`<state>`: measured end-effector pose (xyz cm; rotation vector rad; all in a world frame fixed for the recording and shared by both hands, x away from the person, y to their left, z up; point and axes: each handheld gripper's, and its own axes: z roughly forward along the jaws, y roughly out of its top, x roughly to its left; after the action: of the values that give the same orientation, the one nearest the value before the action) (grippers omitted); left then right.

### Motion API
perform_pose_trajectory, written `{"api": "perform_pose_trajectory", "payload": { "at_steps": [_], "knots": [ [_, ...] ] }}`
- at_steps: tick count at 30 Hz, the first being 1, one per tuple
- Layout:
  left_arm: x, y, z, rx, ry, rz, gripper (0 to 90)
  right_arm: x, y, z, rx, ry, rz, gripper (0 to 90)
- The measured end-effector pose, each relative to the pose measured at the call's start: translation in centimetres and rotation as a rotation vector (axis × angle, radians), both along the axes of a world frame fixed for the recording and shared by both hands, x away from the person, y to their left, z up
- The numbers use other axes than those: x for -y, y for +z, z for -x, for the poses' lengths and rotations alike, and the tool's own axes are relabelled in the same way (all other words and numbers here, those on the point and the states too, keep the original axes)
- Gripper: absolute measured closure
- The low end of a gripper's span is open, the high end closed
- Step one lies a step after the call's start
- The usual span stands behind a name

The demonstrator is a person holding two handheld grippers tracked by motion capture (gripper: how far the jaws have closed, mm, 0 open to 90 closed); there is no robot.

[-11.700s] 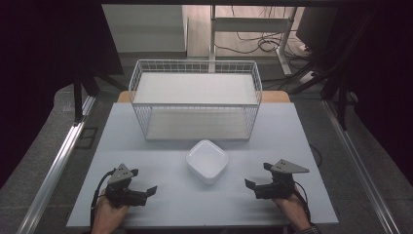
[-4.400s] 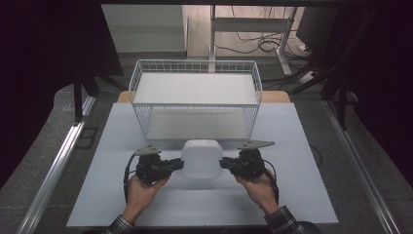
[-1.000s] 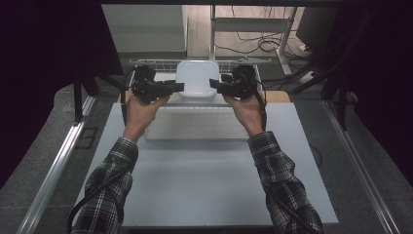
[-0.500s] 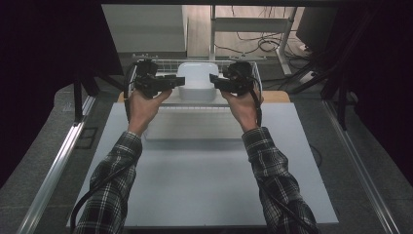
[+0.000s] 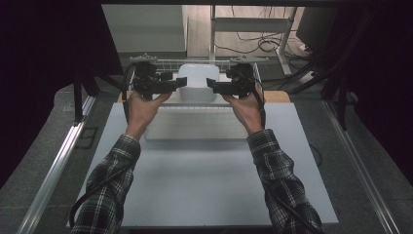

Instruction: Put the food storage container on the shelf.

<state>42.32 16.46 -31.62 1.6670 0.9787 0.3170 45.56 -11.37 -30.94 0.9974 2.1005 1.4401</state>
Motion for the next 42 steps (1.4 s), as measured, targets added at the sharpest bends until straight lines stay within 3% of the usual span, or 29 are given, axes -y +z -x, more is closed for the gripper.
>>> {"api": "perform_pose_trajectory", "payload": {
  "at_steps": [4,10,27,32,38,42],
  "knots": [
    [-0.2,-0.8,0.5,0.005,-0.043,0.011,20.2,0.2,-0.6,0.6,-0.014,0.036,0.023,8.9],
    [-0.3,-1.8,1.3,0.003,-0.077,-0.005,8.9,0.5,-1.4,1.5,-0.019,0.065,0.042,5.1],
    [-0.1,-4.9,4.4,0.050,-0.102,-0.116,5.5,1.6,-3.3,3.6,-0.014,0.097,0.071,3.9],
    [0.0,-5.6,5.4,0.089,-0.115,-0.150,6.8,1.5,-4.1,4.2,-0.008,0.120,0.095,3.5],
    [-0.1,-6.2,6.5,0.108,-0.130,-0.132,5.9,1.8,-4.5,5.1,-0.004,0.136,0.096,3.3],
    [-0.1,-6.8,7.2,0.107,-0.140,-0.151,4.9,2.0,-4.9,5.7,0.001,0.145,0.095,3.3]
  ]
}}
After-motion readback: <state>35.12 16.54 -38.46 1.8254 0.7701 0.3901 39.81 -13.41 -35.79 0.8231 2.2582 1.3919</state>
